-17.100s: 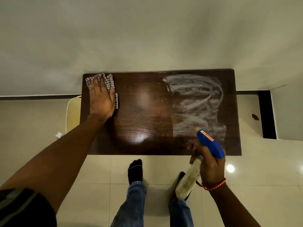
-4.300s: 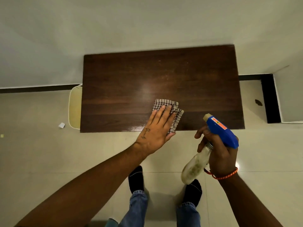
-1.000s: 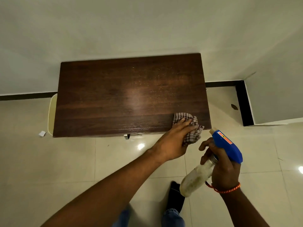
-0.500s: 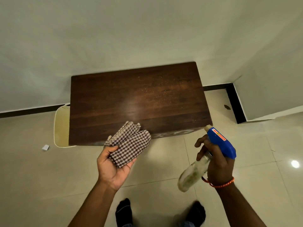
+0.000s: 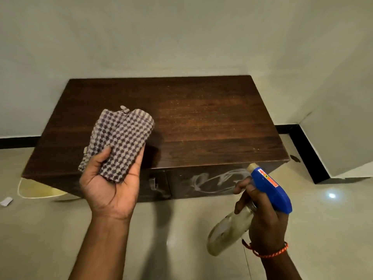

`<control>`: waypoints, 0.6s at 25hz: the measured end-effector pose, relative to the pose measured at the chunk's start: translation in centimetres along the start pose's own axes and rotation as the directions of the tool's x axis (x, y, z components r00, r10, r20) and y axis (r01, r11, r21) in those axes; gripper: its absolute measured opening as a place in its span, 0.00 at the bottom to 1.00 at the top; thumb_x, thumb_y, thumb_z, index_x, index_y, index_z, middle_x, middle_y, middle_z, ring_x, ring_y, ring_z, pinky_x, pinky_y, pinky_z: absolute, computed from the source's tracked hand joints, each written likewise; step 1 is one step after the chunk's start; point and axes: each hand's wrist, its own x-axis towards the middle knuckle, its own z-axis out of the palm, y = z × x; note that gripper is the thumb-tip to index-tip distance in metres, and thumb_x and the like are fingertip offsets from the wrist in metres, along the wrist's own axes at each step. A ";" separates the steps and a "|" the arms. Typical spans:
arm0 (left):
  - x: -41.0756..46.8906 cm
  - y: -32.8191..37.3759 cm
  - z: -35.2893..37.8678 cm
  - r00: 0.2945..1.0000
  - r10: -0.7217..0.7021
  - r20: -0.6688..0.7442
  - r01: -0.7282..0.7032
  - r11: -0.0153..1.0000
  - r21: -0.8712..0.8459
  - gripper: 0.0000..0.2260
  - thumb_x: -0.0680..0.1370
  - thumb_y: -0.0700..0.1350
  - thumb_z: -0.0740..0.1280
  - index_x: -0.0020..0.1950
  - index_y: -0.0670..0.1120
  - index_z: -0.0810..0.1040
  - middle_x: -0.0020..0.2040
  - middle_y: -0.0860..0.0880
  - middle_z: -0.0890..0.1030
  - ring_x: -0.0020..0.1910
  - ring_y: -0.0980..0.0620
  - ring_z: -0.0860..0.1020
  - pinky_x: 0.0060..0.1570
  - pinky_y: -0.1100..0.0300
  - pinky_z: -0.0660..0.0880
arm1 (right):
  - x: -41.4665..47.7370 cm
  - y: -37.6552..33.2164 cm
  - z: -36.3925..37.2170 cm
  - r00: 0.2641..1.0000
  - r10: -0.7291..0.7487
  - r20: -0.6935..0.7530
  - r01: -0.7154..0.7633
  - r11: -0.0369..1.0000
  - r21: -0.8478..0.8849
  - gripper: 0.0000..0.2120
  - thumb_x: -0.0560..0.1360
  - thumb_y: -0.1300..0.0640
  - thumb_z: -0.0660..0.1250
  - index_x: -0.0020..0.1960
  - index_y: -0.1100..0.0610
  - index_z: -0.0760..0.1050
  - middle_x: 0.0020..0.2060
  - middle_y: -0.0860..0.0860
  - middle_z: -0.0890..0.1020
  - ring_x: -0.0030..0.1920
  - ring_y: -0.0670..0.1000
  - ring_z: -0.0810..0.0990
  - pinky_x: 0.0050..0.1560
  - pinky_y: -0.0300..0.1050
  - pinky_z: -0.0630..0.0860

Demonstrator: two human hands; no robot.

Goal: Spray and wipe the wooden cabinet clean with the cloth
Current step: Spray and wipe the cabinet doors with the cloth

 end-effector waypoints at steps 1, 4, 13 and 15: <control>0.6 -0.8 -0.8 0.999 0.028 0.030 -0.027 0.999 -0.022 0.26 0.76 0.37 0.62 0.75 0.40 0.70 0.70 0.37 0.77 0.69 0.35 0.76 0.67 0.37 0.73 | 0.1 1.8 -0.4 1.000 0.002 0.003 -0.002 1.000 0.018 0.12 0.74 0.59 0.61 0.38 0.53 0.82 0.33 0.54 0.82 0.25 0.53 0.76 0.27 0.43 0.76; 1.4 -3.3 -3.5 0.981 0.126 0.150 -0.113 0.989 -0.095 0.24 0.78 0.36 0.61 0.75 0.38 0.70 0.69 0.35 0.77 0.68 0.34 0.77 0.69 0.35 0.71 | 0.6 6.5 -2.3 0.997 -0.064 0.041 0.063 0.998 0.016 0.12 0.74 0.59 0.60 0.39 0.56 0.81 0.34 0.57 0.83 0.25 0.53 0.76 0.26 0.42 0.76; -3.9 -8.4 -10.7 0.951 0.137 0.278 -0.101 0.985 -0.141 0.27 0.74 0.38 0.62 0.74 0.41 0.72 0.68 0.40 0.80 0.66 0.39 0.79 0.73 0.39 0.68 | -1.8 10.8 -7.6 0.972 -0.163 -0.167 0.181 0.979 0.098 0.10 0.73 0.58 0.63 0.40 0.64 0.78 0.31 0.57 0.81 0.23 0.56 0.73 0.24 0.44 0.73; -5.8 -8.9 -13.1 0.959 0.134 0.250 -0.105 0.987 -0.124 0.28 0.73 0.39 0.62 0.75 0.42 0.72 0.68 0.41 0.80 0.66 0.40 0.80 0.70 0.40 0.70 | -3.9 11.4 -9.3 0.968 -0.144 -0.205 0.164 0.983 0.082 0.09 0.73 0.59 0.62 0.41 0.63 0.78 0.32 0.56 0.82 0.23 0.56 0.73 0.25 0.45 0.74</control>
